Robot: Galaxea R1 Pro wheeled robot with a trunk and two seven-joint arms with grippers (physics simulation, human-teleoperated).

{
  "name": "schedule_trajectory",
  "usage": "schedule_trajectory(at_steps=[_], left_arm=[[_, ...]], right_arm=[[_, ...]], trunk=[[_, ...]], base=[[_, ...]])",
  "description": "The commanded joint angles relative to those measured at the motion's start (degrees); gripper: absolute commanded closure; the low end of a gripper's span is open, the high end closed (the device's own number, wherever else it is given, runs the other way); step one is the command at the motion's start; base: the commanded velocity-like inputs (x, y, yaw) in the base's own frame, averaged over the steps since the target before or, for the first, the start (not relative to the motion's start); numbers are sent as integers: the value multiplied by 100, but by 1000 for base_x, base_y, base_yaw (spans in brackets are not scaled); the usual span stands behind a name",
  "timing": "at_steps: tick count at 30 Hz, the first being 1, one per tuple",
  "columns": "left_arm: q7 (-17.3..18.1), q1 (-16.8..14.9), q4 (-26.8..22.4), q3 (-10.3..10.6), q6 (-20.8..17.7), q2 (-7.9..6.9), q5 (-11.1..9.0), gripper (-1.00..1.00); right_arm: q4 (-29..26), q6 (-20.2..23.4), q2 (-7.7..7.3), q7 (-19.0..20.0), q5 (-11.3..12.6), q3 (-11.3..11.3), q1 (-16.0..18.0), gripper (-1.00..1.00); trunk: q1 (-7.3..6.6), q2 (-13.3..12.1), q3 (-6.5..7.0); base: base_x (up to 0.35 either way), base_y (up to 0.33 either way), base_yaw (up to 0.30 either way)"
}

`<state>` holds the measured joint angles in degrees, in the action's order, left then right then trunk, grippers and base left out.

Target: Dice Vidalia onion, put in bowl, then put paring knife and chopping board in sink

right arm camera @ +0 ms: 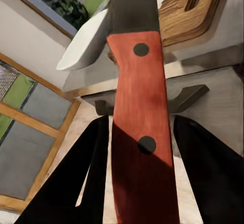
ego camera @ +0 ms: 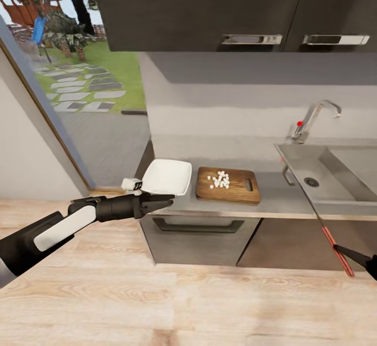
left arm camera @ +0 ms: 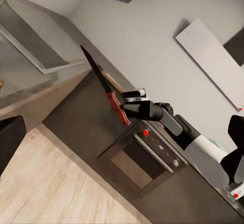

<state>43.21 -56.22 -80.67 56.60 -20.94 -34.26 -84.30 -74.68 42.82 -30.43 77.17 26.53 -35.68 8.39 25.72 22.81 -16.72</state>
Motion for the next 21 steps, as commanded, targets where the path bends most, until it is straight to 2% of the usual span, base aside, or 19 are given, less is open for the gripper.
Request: schedule_trajectory(at_steps=[1, 3, 6, 9, 10, 14, 15, 17, 21], left_arm=[[-2, -12, -1, 18, -42, 0, -61, -100], [-10, -12, -1, 18, -42, 6, -61, -100], [-8, -12, -3, 18, -42, 4, -58, -100], [-5, -12, -3, 18, -42, 5, -55, -100], [-3, -12, -6, 18, -42, 6, -54, -100], [3, -12, -16, 18, -42, 7, -52, -100], [3, -12, -17, 18, -42, 7, -52, -100], [7, -12, -18, 18, -42, 7, -52, -100], [26, -12, -18, 18, -42, 6, -55, -100]], right_arm=[[-76, 59, 21, 18, -61, -7, 5, 100], [-283, 7, 66, 8, -160, -4, 5, 100], [-301, -108, 161, -6, -176, -5, 5, 100], [-307, -516, 469, -9, -180, -61, 5, 100], [-307, -569, 520, -11, -186, -70, 5, 100], [-308, -577, 538, -123, -264, -68, 5, 100], [-304, -577, 532, -169, -352, -61, 5, 100], [-317, -600, 540, -296, -690, -93, 5, 100], [-616, -576, 559, -444, -968, -108, 5, 100]], trunk=[[6, 11, -11], [6, 11, -11], [6, 11, -11], [6, 11, -11], [6, 11, -11], [6, 11, -11], [6, 11, -11], [6, 11, -11], [6, 11, -11]], base=[[274, -213, 0], [274, -213, 0], [274, -213, 0], [274, -213, 0], [274, -213, 0], [274, -214, 0], [274, -219, 0], [274, -223, 0], [261, -225, 0]])
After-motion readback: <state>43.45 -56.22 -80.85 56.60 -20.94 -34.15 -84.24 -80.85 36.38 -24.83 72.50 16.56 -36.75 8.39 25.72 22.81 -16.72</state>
